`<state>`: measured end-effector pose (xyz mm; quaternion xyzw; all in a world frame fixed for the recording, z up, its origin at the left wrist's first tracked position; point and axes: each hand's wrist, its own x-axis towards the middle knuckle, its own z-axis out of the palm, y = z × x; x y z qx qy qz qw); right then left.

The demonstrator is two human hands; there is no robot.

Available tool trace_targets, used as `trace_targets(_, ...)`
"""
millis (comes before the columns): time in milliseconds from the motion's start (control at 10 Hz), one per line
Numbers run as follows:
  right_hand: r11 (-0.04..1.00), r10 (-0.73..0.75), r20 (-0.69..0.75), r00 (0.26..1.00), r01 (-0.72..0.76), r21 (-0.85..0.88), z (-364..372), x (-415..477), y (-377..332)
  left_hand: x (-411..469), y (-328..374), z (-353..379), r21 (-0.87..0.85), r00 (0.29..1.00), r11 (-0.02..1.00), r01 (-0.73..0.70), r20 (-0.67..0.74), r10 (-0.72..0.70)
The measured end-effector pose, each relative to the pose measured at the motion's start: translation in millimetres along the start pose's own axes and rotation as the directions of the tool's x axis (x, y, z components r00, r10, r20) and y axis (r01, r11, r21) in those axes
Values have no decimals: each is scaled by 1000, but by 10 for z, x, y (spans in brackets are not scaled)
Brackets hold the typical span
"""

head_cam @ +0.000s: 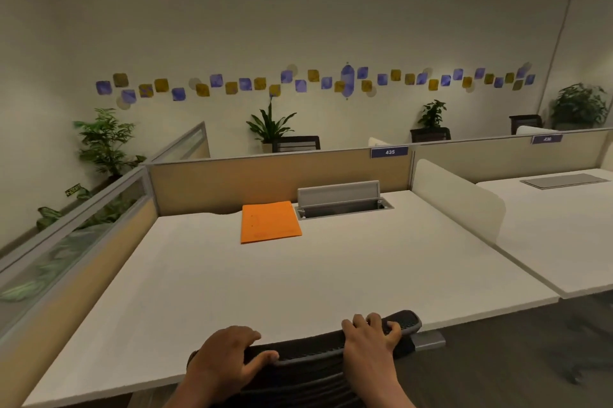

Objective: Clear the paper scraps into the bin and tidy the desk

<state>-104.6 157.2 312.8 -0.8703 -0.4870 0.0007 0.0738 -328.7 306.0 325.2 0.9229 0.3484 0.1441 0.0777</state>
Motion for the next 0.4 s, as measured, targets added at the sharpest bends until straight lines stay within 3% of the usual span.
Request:
trace_targets(200, 999, -31, 176, 984, 26, 29, -140, 64, 7, 11, 67, -8, 2, 996, 996, 89, 22, -89)
trace_targets(300, 996, -76, 339, 938, 59, 61, -342, 92, 57, 34, 115, -40, -28, 983, 983, 182, -4, -183)
trace_targets(400, 983, -124, 343, 931, 69, 168, -499, 145, 69, 140, 214, -100, 8, 965, 971, 238, -111, -236)
